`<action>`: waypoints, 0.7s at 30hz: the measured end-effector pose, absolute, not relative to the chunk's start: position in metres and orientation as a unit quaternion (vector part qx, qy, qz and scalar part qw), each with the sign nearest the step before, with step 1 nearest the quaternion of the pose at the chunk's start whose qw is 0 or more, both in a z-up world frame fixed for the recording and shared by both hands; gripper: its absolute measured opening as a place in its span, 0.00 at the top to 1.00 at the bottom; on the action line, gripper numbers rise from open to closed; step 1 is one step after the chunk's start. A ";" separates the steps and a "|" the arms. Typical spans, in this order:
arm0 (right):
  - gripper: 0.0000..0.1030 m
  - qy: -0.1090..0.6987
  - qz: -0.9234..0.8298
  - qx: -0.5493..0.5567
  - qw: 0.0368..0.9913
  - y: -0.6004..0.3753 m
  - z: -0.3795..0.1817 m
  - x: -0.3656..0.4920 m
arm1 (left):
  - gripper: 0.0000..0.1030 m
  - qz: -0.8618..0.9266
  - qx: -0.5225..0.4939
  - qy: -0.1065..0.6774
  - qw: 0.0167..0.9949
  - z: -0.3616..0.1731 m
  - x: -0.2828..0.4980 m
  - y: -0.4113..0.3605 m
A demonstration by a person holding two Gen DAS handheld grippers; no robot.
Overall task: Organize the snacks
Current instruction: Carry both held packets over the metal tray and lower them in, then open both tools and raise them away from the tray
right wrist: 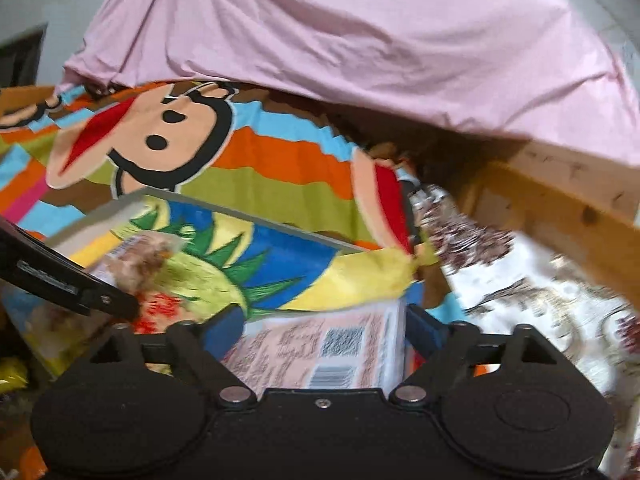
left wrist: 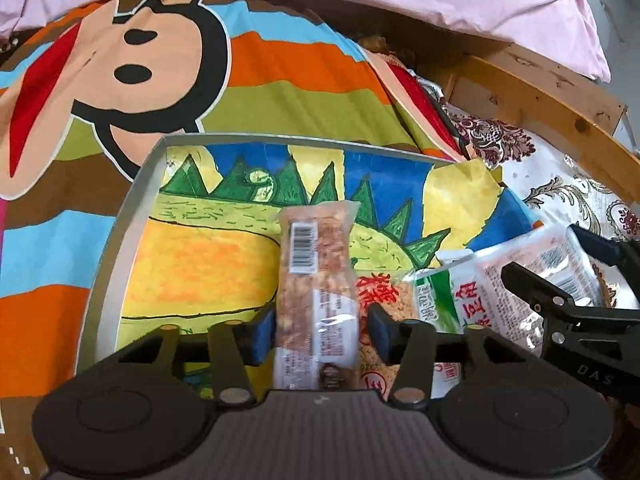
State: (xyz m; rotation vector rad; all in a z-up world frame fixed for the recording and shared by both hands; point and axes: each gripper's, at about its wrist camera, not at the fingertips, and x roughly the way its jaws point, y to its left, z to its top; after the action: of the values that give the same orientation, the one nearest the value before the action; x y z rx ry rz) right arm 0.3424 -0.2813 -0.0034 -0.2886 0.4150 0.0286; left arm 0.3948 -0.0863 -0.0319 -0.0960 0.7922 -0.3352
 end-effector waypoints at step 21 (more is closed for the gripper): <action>0.01 0.026 0.012 -0.060 0.998 -0.288 0.084 0.244 | 0.01 -0.118 -0.070 0.233 0.963 0.048 0.295 -0.047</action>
State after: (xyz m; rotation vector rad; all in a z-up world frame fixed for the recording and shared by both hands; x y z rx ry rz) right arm 0.2439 -0.2881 0.0836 -0.1203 0.0515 0.0245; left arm 0.2949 -0.0471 0.0476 -0.1423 0.4725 -0.2399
